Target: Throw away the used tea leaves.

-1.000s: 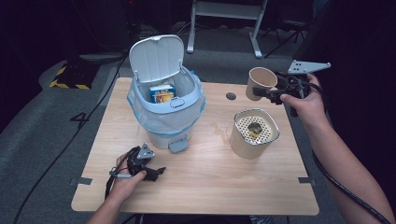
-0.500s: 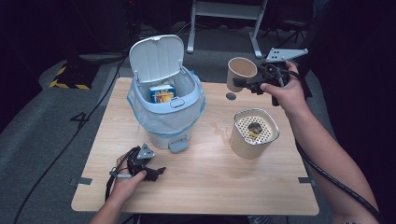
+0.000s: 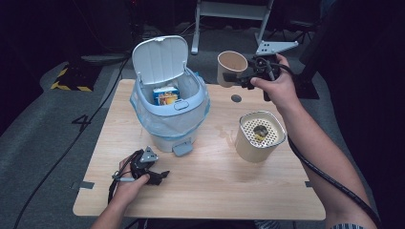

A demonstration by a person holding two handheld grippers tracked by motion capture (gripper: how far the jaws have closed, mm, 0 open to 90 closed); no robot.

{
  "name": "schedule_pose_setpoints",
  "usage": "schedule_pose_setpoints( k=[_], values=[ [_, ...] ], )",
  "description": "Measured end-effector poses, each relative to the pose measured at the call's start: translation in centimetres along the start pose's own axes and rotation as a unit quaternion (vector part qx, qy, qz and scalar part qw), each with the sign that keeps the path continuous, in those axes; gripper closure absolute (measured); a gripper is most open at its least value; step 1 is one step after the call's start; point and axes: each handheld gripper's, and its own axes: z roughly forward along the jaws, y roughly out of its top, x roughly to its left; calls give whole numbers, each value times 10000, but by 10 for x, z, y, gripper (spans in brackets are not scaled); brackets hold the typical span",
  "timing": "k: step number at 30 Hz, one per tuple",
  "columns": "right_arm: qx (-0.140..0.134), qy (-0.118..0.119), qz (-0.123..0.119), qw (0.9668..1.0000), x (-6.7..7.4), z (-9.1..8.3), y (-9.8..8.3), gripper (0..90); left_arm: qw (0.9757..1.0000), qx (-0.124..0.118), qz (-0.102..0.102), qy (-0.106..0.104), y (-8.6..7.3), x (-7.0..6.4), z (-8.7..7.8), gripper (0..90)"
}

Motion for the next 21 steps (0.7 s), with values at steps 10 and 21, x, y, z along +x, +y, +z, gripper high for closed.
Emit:
schedule_pose_setpoints(
  k=[10,21],
  values=[
    [-135,170,-6,9998,5,27,13,333,10000,-3,-13,-11,0,0,0,153],
    [-320,417,101,9986,13,58,20,332,10000,-7,-25,-16,0,0,1,153]
  ],
)
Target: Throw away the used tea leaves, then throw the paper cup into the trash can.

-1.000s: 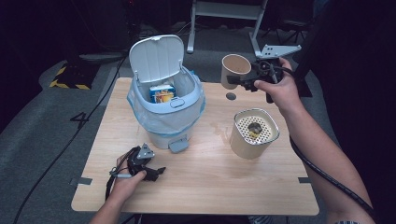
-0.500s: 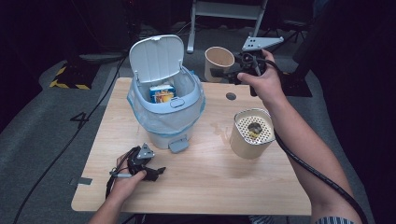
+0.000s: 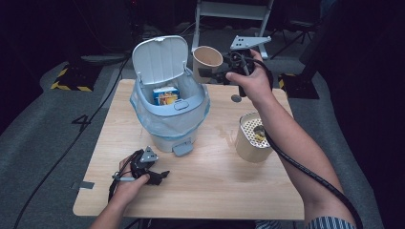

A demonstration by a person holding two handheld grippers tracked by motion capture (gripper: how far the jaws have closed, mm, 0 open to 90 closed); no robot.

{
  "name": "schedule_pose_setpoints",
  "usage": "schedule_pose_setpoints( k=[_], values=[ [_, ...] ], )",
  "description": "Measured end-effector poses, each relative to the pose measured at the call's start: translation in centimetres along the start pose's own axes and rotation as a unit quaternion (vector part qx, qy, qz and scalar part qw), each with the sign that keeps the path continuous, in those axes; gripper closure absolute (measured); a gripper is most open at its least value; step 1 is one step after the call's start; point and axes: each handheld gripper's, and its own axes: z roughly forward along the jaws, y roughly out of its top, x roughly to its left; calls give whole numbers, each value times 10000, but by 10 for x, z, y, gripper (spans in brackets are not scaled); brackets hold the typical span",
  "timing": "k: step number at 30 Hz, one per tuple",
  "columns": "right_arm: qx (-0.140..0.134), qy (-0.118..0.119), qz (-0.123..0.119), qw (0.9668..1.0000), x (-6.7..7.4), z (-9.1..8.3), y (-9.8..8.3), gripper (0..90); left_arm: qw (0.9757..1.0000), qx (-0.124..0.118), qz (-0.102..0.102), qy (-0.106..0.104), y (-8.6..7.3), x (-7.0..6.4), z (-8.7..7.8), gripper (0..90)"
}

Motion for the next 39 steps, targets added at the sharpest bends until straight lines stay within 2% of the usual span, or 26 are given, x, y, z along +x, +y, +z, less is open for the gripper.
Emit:
schedule_pose_setpoints(
  k=[9,13,19,24,25,26,27,28,29,30,31,33,36,39],
  values=[
    [-88,165,77,9998,6,28,3,328,10000,-2,14,-6,0,0,0,153],
    [60,222,23,9997,9,43,4,328,10000,-5,11,-6,0,0,0,153],
    [167,288,-4,9994,14,56,5,326,10000,1,17,-8,0,0,0,152],
    [411,358,-81,9985,21,71,7,322,10000,1,18,-11,0,0,0,152],
    [552,388,-115,9977,23,76,7,316,10000,-5,14,-3,0,0,1,152],
    [552,388,-115,9977,23,76,7,316,10000,-5,14,-3,0,0,1,152],
    [760,465,-132,9959,25,82,7,294,10000,-4,15,-6,0,0,1,152],
    [760,465,-132,9959,25,82,7,294,10000,-4,15,-6,0,0,1,152],
    [824,422,-183,9955,25,84,7,252,10000,-6,12,-6,0,0,1,152],
    [823,330,-215,9958,26,85,7,158,10000,-14,4,-6,0,0,1,152],
    [751,252,-162,9967,27,86,7,114,10000,-11,8,-6,0,0,1,152],
    [554,283,-136,9980,27,81,9,171,10000,-13,3,-7,0,0,1,152],
    [464,143,-140,9987,26,75,11,160,10000,-12,13,-8,1,0,1,152],
    [350,130,-75,9993,23,65,13,158,10000,-4,26,-8,1,1,1,152]
  ],
)
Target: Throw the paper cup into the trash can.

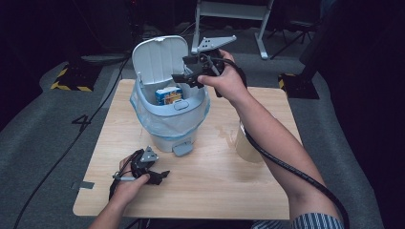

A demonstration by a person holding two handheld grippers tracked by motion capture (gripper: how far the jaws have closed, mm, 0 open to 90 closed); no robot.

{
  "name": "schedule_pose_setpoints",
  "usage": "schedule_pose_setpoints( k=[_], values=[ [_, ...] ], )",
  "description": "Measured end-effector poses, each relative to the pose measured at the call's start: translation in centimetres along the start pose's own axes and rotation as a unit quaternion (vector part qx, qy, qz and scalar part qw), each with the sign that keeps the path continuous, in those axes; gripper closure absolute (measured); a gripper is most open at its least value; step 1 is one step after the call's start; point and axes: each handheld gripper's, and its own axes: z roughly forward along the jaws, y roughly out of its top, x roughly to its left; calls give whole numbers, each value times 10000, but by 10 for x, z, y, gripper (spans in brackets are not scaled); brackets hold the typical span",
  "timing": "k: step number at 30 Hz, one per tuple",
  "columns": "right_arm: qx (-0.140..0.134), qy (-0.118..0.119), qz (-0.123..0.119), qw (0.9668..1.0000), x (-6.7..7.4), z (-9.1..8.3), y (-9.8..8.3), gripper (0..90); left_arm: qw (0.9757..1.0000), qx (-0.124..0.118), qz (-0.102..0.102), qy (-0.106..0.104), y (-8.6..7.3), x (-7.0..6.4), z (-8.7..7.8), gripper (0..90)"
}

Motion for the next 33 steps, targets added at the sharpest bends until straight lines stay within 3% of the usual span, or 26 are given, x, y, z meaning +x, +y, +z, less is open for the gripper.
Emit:
schedule_pose_setpoints(
  k=[17,33],
  values=[
    [146,-274,-152,9994,-7,-60,-10,157,10000,7,21,-36,0,1,0,151],
    [98,-586,81,9982,-14,-128,-38,163,10000,-1,7,-11,-2,4,-3,152]
  ],
)
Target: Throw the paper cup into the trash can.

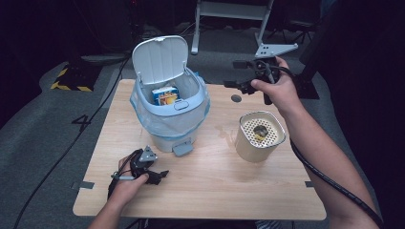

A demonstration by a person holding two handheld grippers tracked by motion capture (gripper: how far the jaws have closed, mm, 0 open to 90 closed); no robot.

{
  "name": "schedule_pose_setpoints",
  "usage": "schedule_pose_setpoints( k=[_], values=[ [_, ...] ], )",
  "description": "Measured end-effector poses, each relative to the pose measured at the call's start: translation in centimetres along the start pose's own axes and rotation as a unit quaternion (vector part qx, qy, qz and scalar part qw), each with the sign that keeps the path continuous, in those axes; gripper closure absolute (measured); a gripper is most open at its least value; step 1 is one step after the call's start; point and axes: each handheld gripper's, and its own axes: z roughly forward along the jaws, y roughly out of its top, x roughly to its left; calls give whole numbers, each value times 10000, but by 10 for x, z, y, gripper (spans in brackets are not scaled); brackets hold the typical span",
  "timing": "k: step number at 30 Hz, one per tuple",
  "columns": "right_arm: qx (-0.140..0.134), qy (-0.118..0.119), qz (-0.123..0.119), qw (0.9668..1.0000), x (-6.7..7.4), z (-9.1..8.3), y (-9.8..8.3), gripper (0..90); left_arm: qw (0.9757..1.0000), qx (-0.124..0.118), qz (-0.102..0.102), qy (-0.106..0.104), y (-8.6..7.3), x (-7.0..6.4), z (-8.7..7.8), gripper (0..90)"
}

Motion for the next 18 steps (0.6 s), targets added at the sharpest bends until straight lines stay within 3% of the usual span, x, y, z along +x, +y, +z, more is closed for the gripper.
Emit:
schedule_pose_setpoints(
  k=[2,13,15,18],
  values=[
    [109,-4,72,9999,1,-14,-7,223,10000,1,-17,2,-1,1,-1,152],
    [280,-191,-26,9994,12,-64,-41,215,10000,1,-35,54,-7,5,-7,153],
    [305,-248,12,9992,17,-79,-54,215,10000,-3,-59,52,-8,5,-7,153],
    [335,-259,64,9991,21,-87,-63,215,10000,-4,-59,54,-8,5,-7,152]
  ],
)
